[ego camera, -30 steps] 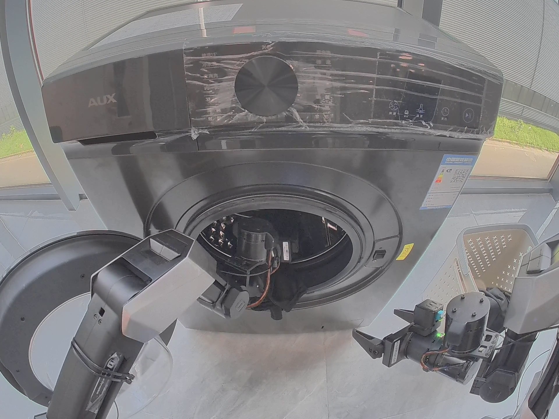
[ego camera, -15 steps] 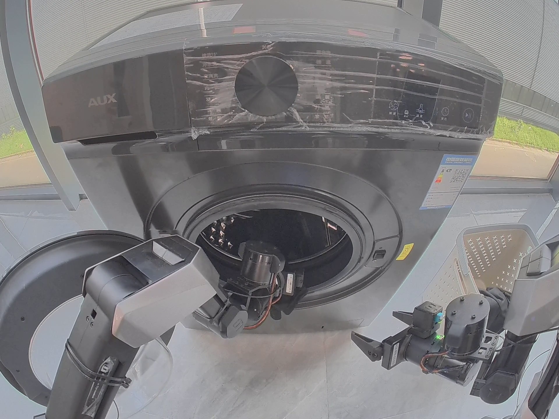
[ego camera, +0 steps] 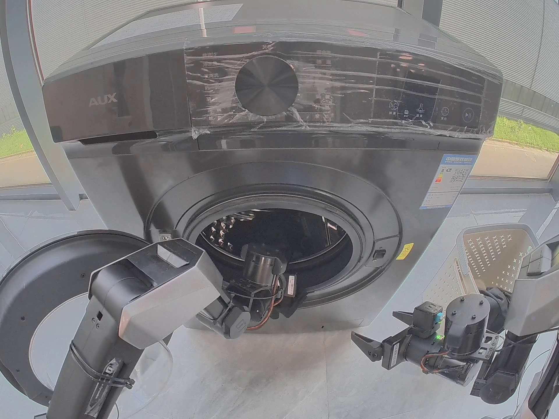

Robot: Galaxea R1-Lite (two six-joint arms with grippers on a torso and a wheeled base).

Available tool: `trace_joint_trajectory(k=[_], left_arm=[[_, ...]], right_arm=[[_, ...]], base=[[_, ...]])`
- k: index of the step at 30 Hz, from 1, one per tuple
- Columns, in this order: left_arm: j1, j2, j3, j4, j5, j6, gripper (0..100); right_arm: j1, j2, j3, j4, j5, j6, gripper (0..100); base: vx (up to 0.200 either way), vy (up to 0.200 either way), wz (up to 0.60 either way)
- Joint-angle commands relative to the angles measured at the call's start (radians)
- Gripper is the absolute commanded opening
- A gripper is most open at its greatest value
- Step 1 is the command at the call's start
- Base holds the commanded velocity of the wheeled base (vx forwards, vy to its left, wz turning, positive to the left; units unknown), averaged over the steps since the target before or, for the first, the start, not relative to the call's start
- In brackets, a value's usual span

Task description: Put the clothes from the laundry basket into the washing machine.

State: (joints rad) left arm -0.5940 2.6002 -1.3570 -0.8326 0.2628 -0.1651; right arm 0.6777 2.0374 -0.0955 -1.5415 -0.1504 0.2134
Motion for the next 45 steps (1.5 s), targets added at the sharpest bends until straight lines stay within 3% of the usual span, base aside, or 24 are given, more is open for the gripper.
trace_joint_trajectory(k=[1, 5, 9, 16, 17, 26, 34, 45], left_arm=[[0.017, 0.04, -0.163, -0.057, 0.038, 0.003, 0], [0.04, 0.093, -0.274, -0.099, 0.104, 0.013, 0], [0.071, 0.121, -0.323, -0.131, 0.107, 0.047, 0], [0.08, 0.118, -0.32, -0.135, 0.107, 0.045, 0], [0.08, 0.118, -0.321, -0.135, 0.107, 0.044, 100], [0.072, 0.095, -0.317, -0.14, 0.107, 0.03, 100], [-0.006, -0.022, -0.125, -0.14, 0.107, -0.03, 100], [-0.058, -0.081, 0.056, -0.14, 0.099, -0.03, 100]], right_arm=[[0.002, -0.002, 0.0, 0.0, 0.0, 0.0, 100], [0.002, -0.002, 0.0, 0.0, 0.0, 0.0, 100], [0.002, 0.0, 0.0, 0.0, 0.0, 0.0, 100], [0.0, 0.001, 0.0, 0.0, 0.0, 0.0, 100], [0.0, 0.003, 0.0, 0.0, 0.0, 0.0, 100], [0.0, 0.003, 0.003, 0.0, 0.0, 0.0, 100], [0.0, 0.003, 0.003, 0.0, 0.0, 0.006, 100], [0.0, 0.001, 0.01, 0.0, 0.0, 0.006, 100]], base=[[0.0, 0.0, 0.0], [0.0, 0.0, 0.0], [0.0, 0.0, 0.0], [0.0, 0.0, 0.0], [0.0, 0.0, 0.0], [0.0, 0.0, 0.0], [0.0, 0.0, 0.0], [0.0, 0.0, 0.0]])
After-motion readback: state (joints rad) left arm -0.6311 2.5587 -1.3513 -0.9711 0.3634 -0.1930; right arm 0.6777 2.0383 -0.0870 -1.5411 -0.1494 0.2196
